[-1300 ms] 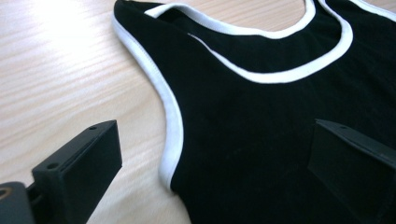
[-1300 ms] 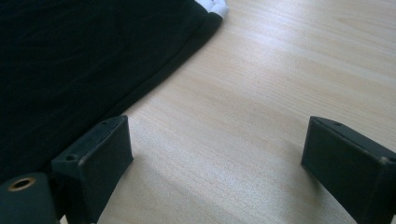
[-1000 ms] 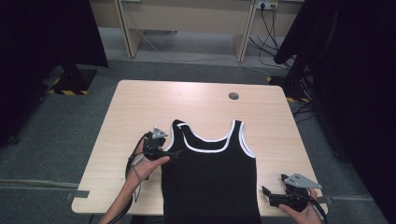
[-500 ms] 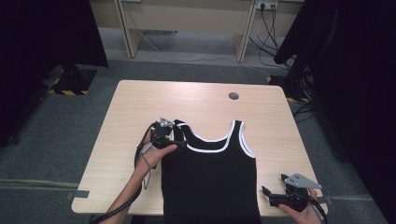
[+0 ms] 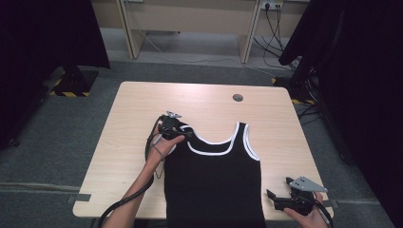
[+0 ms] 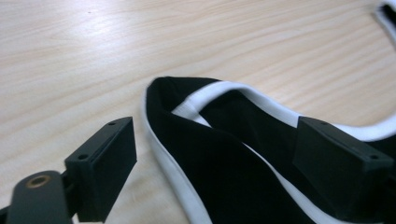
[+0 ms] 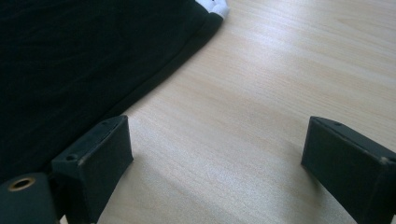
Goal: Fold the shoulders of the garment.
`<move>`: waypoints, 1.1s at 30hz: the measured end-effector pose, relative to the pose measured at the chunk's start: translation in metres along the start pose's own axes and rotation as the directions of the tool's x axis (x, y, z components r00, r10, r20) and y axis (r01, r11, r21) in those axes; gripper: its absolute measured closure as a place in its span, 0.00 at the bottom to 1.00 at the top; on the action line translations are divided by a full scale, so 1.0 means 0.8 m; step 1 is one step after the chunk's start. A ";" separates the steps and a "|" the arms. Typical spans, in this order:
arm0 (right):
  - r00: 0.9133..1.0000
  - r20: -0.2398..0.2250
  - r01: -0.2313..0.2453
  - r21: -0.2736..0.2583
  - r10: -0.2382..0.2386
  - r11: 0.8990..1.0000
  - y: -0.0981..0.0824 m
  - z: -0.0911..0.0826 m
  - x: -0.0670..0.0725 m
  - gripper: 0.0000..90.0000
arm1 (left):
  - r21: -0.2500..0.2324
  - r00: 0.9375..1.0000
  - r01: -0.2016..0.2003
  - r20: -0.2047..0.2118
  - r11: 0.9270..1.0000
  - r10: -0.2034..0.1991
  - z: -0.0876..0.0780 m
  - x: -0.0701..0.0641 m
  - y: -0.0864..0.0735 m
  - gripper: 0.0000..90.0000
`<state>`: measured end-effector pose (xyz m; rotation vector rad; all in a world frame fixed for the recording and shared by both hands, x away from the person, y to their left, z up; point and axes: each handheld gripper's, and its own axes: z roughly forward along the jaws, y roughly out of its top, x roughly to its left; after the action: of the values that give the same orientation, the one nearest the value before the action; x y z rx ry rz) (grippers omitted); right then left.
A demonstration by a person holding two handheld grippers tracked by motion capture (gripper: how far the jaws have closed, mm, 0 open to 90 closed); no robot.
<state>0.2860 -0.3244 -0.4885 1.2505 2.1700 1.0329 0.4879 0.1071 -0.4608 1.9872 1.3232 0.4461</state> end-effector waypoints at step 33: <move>1.000 -0.003 0.002 -0.002 -0.002 1.000 0.000 0.000 0.000 0.10 | -0.096 0.995 -0.067 0.067 0.993 0.074 -0.027 -0.010 0.010 0.96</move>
<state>0.2861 -0.3247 -0.4887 1.2461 2.1717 1.0361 0.4762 0.1055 -0.4395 1.9580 1.1707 0.4585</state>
